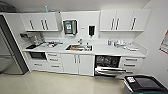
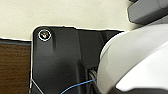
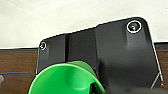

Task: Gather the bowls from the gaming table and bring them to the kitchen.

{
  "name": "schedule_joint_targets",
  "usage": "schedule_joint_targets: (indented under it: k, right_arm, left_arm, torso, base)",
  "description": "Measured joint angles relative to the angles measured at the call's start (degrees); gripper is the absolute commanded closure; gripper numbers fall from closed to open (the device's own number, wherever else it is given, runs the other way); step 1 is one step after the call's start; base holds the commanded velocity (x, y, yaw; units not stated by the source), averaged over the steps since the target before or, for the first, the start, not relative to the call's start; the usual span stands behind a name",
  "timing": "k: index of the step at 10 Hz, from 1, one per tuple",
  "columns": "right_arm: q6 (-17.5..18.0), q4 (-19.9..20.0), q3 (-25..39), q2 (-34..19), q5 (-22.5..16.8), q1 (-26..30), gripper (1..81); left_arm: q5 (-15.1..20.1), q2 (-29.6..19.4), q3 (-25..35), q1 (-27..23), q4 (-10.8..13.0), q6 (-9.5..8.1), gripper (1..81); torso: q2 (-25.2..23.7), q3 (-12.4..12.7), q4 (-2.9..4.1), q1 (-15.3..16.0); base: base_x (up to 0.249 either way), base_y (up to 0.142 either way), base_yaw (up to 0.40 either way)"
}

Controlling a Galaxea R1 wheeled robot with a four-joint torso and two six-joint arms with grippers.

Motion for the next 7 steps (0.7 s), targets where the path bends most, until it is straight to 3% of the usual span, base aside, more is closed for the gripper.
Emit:
schedule_joint_targets:
  k: [7]
  right_arm:
    - [0.0, -0.2, 0.4, 0.4, -0.4, -0.4, 81.1]
  left_arm:
    - [0.8, -0.5, -0.4, 0.5, 0.0, -0.01, 81.1]
  torso:
    - [0.0, 0.0, 0.00, 0.1]
  base:
    - [0.152, 0.000, 0.000]
